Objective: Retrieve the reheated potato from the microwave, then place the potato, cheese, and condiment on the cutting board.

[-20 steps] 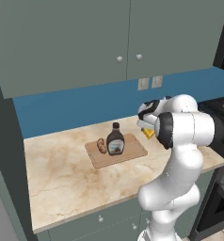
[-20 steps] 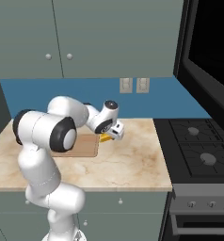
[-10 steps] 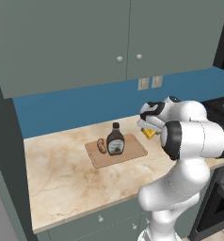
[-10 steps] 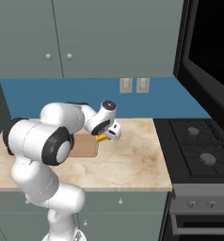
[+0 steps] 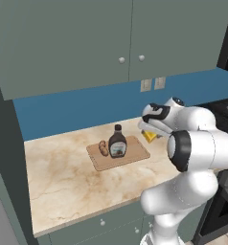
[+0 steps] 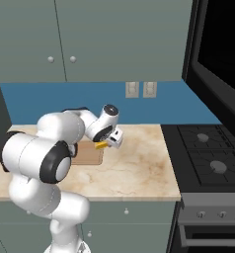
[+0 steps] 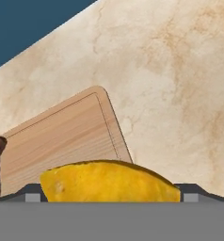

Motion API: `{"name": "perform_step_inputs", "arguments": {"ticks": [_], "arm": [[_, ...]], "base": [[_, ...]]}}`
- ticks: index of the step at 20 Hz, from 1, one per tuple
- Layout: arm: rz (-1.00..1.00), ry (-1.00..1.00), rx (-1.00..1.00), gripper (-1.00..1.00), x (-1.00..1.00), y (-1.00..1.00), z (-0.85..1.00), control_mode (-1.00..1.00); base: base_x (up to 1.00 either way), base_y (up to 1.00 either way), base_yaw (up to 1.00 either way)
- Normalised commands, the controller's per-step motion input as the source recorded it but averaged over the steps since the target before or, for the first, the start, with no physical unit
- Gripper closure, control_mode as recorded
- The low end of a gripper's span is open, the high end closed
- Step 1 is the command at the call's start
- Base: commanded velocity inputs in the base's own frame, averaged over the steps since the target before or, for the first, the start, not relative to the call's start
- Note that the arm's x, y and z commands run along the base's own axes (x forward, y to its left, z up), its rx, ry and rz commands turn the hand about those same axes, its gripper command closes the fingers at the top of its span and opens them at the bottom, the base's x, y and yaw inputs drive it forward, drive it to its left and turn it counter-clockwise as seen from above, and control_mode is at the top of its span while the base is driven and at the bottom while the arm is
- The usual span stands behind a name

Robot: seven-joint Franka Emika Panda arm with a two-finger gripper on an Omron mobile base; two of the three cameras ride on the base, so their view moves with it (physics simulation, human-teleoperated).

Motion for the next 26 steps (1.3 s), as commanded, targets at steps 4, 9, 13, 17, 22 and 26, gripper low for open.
{"name": "perform_step_inputs", "arguments": {"ticks": [4,9,13,17,22,26], "arm": [[0.0,0.12,0.04,1.0,-0.04,0.2,0.01,-1.0],[0.0,0.13,0.03,1.0,-0.06,0.16,0.0,-1.0],[0.0,0.16,0.02,1.0,-0.05,0.17,0.0,-1.0],[0.0,0.19,0.01,1.0,-0.09,0.15,-0.04,-1.0],[0.0,0.11,0.0,1.0,-0.08,0.19,-0.14,-1.0],[-0.02,0.06,0.0,1.0,0.0,0.09,-0.18,-1.0]], "base": [[0.0,0.0,0.0],[0.0,0.0,0.0],[0.0,0.0,0.0],[0.0,0.0,0.0],[0.0,0.0,0.0],[0.0,0.0,0.0]]}}
